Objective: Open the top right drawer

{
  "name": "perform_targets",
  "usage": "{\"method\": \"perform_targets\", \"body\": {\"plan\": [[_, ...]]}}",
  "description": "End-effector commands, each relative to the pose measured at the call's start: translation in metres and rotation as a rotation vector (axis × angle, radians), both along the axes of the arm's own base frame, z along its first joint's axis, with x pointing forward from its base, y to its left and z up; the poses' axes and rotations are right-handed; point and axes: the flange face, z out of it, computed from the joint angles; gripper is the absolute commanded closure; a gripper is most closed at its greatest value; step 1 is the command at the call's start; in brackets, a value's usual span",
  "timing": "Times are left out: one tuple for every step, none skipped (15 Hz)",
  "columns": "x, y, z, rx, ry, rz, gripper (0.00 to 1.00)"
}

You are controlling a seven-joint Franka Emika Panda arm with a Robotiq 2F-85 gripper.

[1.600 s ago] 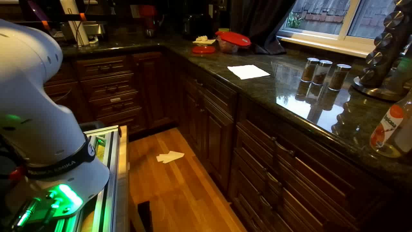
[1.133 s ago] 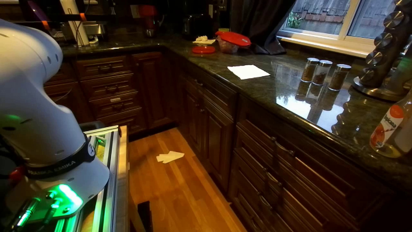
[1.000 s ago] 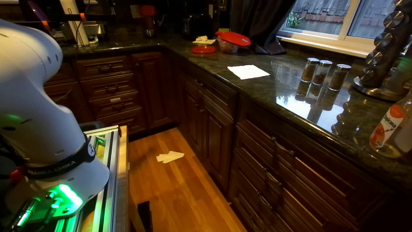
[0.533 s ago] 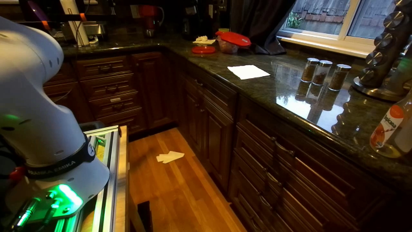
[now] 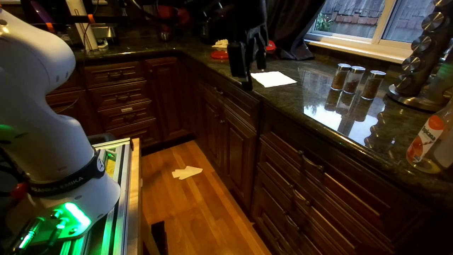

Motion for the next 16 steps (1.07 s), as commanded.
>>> {"method": "perform_targets", "body": {"plan": [[0.022, -0.022, -0.053, 0.068, -0.034, -0.186, 0.0], [0.028, -0.027, -0.067, 0.084, -0.03, -0.224, 0.0], [0.033, -0.033, -0.08, 0.092, -0.038, -0.259, 0.0], [0.039, -0.038, -0.094, 0.093, -0.044, -0.277, 0.0], [0.044, -0.042, -0.106, 0.1, -0.029, -0.3, 0.0], [0.031, -0.034, -0.083, 0.075, -0.045, -0.239, 0.0], [0.035, -0.039, -0.096, 0.078, -0.036, -0.256, 0.0], [0.037, -0.042, -0.105, 0.08, -0.025, -0.267, 0.0], [0.04, -0.043, -0.109, 0.082, -0.019, -0.271, 0.0], [0.042, -0.044, -0.109, 0.084, -0.018, -0.274, 0.0], [0.043, -0.044, -0.108, 0.085, -0.02, -0.275, 0.0], [0.044, -0.044, -0.107, 0.085, -0.023, -0.275, 0.0], [0.047, -0.044, -0.114, 0.1, -0.005, -0.284, 0.0], [0.05, -0.048, -0.124, 0.1, -0.003, -0.298, 0.0], [0.052, -0.05, -0.131, 0.11, 0.009, -0.31, 0.0], [0.054, -0.054, -0.14, 0.113, 0.007, -0.324, 0.0]]}}
